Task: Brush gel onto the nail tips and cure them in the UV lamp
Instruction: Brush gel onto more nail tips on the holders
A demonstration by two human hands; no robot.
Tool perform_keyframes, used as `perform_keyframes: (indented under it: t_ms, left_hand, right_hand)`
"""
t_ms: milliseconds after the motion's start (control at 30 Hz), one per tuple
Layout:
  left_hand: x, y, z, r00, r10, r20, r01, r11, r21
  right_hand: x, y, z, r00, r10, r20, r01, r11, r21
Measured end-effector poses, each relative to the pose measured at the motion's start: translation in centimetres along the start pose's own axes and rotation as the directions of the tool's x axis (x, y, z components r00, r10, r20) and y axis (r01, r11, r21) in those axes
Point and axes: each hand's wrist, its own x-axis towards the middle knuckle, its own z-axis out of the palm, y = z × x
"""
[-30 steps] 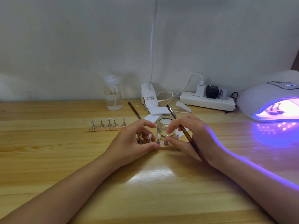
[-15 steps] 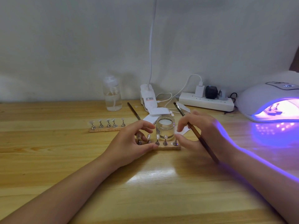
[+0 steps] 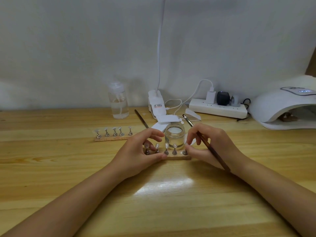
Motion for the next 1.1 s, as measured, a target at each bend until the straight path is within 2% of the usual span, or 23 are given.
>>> perform_keyframes:
  t_ms: [100,200,333,533,800,967,1033,1100]
  left_hand:
    - [0.0,0.1,-0.1,1.000,0.000,-0.001,0.000,1.000,0.013]
    - [-0.1,0.3,0.1,1.000,0.019,-0.012,-0.018,0.999,0.051]
    - [-0.3,0.8,0.3,0.985,0.145,-0.098,-0.128,0.978,0.163]
    - [-0.4,1.3,0.4,0.931,0.341,-0.132,-0.313,0.929,0.196]
    - [-0.3,1.2,0.4,0.909,0.377,-0.179,-0.345,0.920,0.188]
    - [-0.3,1.4,0.3,0.911,0.310,-0.272,-0.283,0.950,0.134]
    - [-0.3,1.5,0.3,0.911,0.289,-0.294,-0.270,0.957,0.103]
    - [-0.3,1.4,0.2,0.914,0.258,-0.314,-0.248,0.966,0.073]
  right_hand:
    - [0.2,-0.2,-0.1,0.996,0.085,-0.033,-0.083,0.995,0.063]
    - [0.5,-0.9,0.0,0.981,0.133,-0.143,-0.117,0.987,0.114]
    - [0.9,-2.5,0.9,0.971,0.013,-0.240,0.009,0.996,0.090]
    - [0.6,-3.1,2.5,0.953,-0.148,-0.263,0.141,0.989,-0.043]
    - [0.6,-3.2,2.6,0.956,-0.166,-0.243,0.176,0.984,0.021]
    - [1.0,-3.7,1.5,0.950,-0.069,-0.305,0.120,0.981,0.152]
    - [1.4,-3.9,0.9,0.942,0.107,-0.317,0.017,0.931,0.364]
    - [2.0,-3.9,0.3,0.905,0.300,-0.301,-0.104,0.843,0.527]
